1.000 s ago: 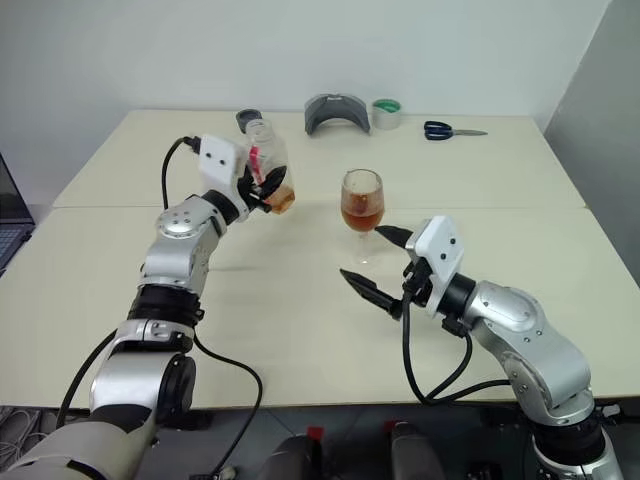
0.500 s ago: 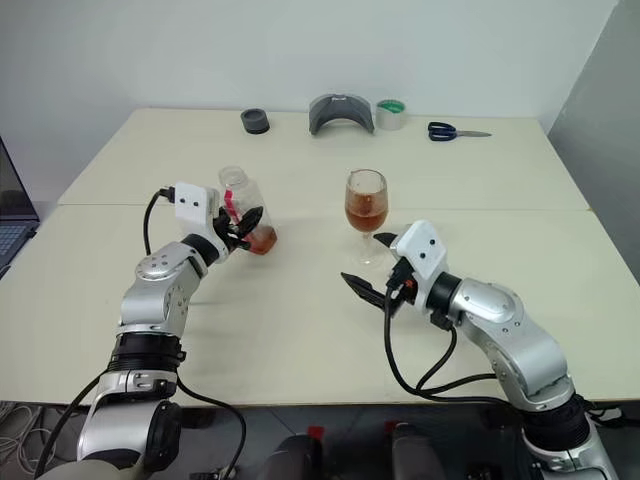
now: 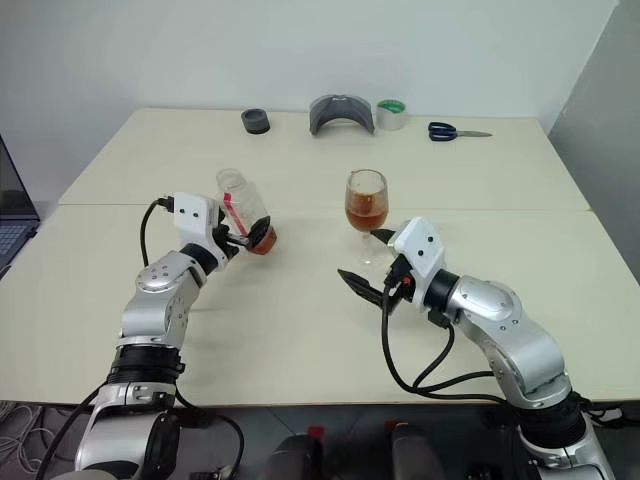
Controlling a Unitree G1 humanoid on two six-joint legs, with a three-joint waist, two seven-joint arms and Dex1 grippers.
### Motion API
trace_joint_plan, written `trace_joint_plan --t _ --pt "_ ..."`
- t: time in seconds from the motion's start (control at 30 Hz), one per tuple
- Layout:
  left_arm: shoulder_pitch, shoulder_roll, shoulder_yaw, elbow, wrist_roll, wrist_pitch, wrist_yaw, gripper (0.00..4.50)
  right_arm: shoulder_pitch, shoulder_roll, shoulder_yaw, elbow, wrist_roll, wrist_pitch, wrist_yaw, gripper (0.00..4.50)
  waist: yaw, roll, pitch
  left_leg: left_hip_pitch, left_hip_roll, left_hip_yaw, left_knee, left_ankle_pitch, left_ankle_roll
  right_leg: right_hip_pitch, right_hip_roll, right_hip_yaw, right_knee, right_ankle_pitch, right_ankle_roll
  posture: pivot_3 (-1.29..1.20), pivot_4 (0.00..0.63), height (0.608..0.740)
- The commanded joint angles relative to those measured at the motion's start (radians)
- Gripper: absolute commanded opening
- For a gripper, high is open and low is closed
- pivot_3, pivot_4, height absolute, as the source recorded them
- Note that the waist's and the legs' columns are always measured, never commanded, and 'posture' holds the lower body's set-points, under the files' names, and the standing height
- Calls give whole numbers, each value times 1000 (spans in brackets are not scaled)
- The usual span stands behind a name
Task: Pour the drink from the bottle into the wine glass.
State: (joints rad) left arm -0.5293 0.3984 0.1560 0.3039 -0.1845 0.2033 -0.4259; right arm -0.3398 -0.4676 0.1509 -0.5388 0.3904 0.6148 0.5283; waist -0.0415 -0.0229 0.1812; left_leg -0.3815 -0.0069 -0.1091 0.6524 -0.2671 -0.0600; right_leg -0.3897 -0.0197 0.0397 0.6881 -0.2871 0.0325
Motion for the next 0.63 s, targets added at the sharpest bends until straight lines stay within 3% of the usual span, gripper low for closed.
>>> trace_joint_plan --t 0.03,0.27,0.43,0.63 --pt "56 4 4 -110 14 -29 24 4451 67 0 -3 6 -52 -70 -12 4500 1 0 0 0 0 0 0 0 0 0 0 0 0 0 0 0 150 740" --pt "224 -30 35 -308 1 22 106 4451 213 133 -51 76 -170 -245 -177 4500 2 0 0 1 1 1 -2 0 0 0 -1 1 0 0 0 0 150 740" --pt "341 -54 57 -390 -21 29 132 4451 270 271 -102 116 -164 -311 -275 4500 2 0 0 2 1 2 -5 0 0 0 0 2 -2 0 0 0 150 740" --pt "368 -60 62 -402 -30 -7 126 4451 278 284 -92 152 -196 -361 -264 4500 9 0 0 2 1 1 -5 0 0 0 0 1 -2 0 0 0 150 740"
